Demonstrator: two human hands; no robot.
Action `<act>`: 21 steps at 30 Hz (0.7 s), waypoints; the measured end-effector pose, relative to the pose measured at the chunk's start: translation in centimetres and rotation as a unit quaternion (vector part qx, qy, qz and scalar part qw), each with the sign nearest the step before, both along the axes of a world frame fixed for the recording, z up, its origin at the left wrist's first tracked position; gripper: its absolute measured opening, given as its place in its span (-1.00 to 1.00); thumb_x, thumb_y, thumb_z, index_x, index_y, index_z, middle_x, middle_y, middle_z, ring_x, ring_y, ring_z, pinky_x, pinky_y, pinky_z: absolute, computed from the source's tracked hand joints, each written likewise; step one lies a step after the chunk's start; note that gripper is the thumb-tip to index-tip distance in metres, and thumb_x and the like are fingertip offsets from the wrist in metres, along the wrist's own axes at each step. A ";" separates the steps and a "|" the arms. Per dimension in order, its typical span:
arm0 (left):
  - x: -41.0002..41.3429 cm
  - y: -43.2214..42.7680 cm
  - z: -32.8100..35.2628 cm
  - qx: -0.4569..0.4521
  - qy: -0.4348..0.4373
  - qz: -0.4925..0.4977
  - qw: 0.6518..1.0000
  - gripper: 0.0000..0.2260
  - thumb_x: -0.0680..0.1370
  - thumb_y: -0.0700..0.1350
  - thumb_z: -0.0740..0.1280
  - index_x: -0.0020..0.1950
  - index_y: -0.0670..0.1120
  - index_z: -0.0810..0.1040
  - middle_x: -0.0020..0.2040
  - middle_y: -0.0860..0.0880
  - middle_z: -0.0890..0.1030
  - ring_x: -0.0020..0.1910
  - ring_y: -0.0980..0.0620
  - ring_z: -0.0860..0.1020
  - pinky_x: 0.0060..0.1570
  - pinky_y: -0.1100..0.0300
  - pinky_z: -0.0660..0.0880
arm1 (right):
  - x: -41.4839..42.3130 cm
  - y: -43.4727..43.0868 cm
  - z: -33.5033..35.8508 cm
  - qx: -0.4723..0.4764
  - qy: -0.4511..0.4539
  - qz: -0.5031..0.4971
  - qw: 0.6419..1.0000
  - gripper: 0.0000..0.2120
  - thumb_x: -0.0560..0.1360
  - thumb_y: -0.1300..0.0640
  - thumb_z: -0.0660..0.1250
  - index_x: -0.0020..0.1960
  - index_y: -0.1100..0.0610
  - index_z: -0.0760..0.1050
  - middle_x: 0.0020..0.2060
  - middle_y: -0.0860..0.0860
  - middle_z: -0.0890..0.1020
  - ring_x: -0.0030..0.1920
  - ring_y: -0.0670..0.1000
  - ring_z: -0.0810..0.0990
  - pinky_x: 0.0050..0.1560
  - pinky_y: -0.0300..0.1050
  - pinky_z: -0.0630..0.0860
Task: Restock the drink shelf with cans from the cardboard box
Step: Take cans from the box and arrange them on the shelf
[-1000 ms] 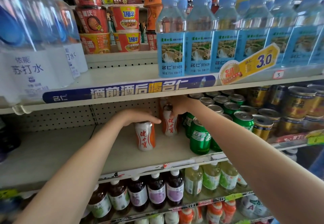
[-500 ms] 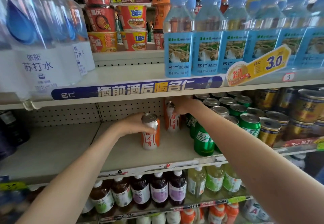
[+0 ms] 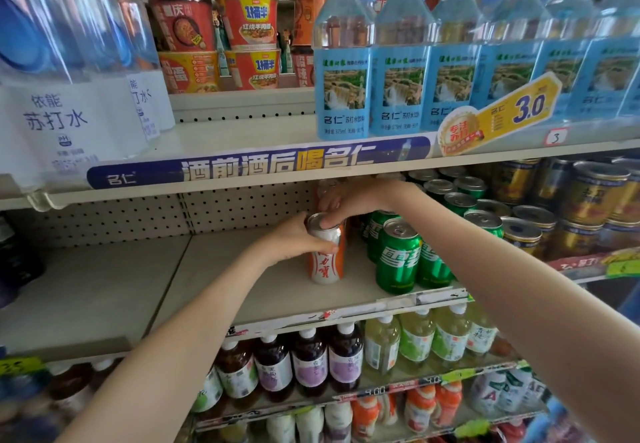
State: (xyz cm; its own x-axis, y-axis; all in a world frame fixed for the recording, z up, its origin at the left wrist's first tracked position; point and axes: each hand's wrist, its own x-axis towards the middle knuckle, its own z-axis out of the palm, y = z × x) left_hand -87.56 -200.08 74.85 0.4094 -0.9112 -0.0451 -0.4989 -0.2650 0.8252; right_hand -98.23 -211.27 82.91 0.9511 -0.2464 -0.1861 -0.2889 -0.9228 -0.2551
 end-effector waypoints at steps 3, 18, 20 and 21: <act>-0.8 -1.1 -0.2 -0.020 0.011 0.000 1.000 -0.64 0.37 -0.21 0.52 0.09 0.01 0.53 0.01 0.08 0.60 -0.04 0.20 0.56 -0.13 0.35 0.44 | -0.5 -0.7 -0.7 -0.033 0.003 -0.021 0.999 -0.49 0.46 -0.15 0.36 0.33 0.03 0.45 0.26 0.00 0.53 0.21 0.06 0.47 0.06 -0.14 0.37; -0.7 -2.6 -1.5 -0.006 -0.090 0.031 0.995 -0.56 0.33 -0.13 0.56 0.18 -0.04 0.56 0.15 -0.04 0.63 0.10 0.01 0.58 0.14 0.13 0.49 | 0.2 -2.4 -2.2 -0.080 -0.012 -0.057 0.995 -0.59 0.49 -0.06 0.34 0.25 0.13 0.49 0.10 0.05 0.59 0.05 0.05 0.55 0.08 -0.09 0.50; -0.7 -2.6 -1.5 -0.006 -0.092 0.030 0.995 -0.57 0.33 -0.13 0.56 0.17 -0.04 0.57 0.14 -0.04 0.63 0.07 0.03 0.58 0.08 0.19 0.48 | 0.1 -2.5 -2.3 -0.072 -0.014 -0.054 0.996 -0.58 0.49 -0.05 0.33 0.28 0.12 0.48 0.13 0.05 0.58 0.07 0.05 0.54 0.09 -0.10 0.49; -0.7 -2.6 -1.5 -0.005 -0.092 0.032 0.995 -0.58 0.33 -0.13 0.56 0.15 -0.03 0.57 0.13 -0.03 0.64 0.05 0.04 0.58 0.05 0.21 0.47 | 0.0 -2.6 -2.3 -0.064 -0.017 -0.053 0.996 -0.57 0.49 -0.05 0.34 0.29 0.12 0.47 0.14 0.05 0.58 0.08 0.05 0.54 0.11 -0.09 0.50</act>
